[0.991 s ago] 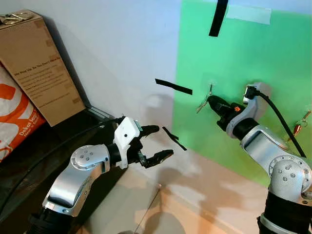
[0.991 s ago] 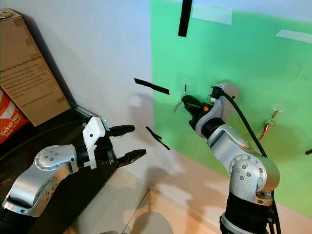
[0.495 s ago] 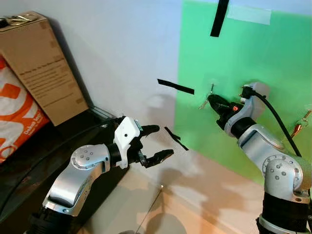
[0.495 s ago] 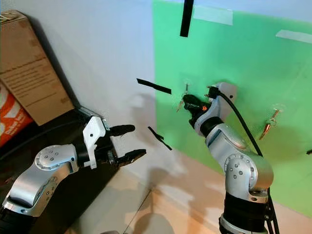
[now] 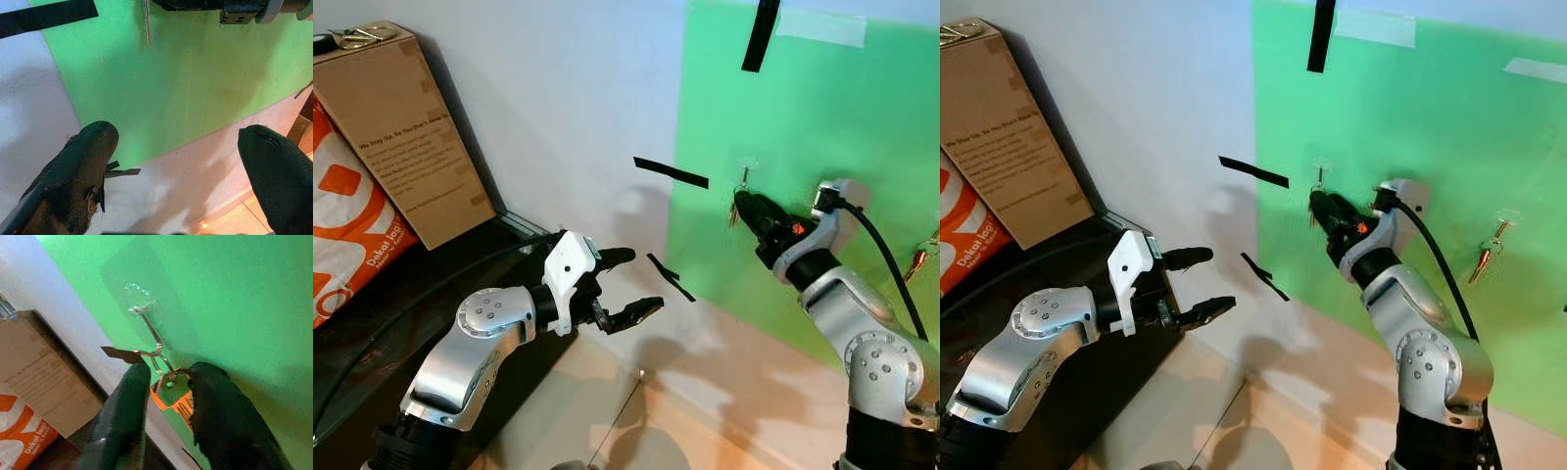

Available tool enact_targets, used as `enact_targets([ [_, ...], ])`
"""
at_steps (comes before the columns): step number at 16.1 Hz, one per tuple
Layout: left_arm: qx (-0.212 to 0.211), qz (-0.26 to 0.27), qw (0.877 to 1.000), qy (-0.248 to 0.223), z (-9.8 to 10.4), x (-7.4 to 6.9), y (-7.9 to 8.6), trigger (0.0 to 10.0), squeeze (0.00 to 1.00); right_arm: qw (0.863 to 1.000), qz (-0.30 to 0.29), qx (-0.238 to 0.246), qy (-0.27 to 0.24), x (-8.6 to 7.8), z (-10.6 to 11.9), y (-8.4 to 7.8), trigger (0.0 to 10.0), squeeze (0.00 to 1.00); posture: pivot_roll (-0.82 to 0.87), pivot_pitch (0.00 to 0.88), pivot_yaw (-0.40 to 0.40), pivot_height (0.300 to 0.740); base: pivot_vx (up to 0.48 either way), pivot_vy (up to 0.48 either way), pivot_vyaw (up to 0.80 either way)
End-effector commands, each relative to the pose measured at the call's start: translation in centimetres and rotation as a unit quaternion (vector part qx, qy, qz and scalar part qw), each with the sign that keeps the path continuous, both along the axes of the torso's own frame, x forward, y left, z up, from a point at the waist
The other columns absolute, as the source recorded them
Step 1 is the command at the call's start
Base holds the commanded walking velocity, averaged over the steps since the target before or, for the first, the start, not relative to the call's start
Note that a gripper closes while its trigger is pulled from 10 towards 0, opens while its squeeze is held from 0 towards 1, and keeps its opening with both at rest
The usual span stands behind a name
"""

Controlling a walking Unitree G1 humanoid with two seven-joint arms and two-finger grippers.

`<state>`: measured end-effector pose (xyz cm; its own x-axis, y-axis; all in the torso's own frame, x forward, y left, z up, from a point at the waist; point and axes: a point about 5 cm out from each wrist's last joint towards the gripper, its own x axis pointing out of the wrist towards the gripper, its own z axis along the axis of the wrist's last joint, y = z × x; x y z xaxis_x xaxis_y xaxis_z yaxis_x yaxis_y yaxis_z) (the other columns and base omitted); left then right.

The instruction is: Hang keys on a hook

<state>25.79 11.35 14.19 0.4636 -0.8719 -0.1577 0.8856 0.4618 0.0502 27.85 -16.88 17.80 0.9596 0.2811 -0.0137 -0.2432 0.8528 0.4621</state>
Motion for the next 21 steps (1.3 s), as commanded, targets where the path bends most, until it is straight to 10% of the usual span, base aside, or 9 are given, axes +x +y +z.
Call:
enact_targets([
  [1,0.001,0.003,1.0,-0.001,0.2,0.2,0.1,10.0,0.0,0.998,-0.036,0.016,-0.059,0.0,1.5,-1.4,10.0,1.0,-0.04,0.0,0.096,0.74,0.0,0.0,0.0],
  [13,-0.043,0.038,0.998,0.01,0.2,0.2,0.2,10.0,0.0,0.992,0.006,0.061,-0.114,-2.4,-0.4,-1.4,10.0,1.0,-0.05,0.0,0.101,0.74,0.0,0.0,0.0],
  [19,0.012,0.159,0.987,0.006,-2.2,0.6,2.0,10.0,0.0,0.993,-0.032,-0.108,-0.035,-4.0,-4.3,-1.7,10.0,1.0,-0.06,0.0,0.098,0.74,0.0,0.0,0.0],
  [21,0.035,0.206,0.978,0.005,-3.2,0.9,2.6,10.0,0.0,0.981,-0.027,-0.182,0.067,-4.0,-7.0,-1.9,10.0,1.0,-0.06,0.0,0.097,0.74,0.0,0.0,0.0],
])
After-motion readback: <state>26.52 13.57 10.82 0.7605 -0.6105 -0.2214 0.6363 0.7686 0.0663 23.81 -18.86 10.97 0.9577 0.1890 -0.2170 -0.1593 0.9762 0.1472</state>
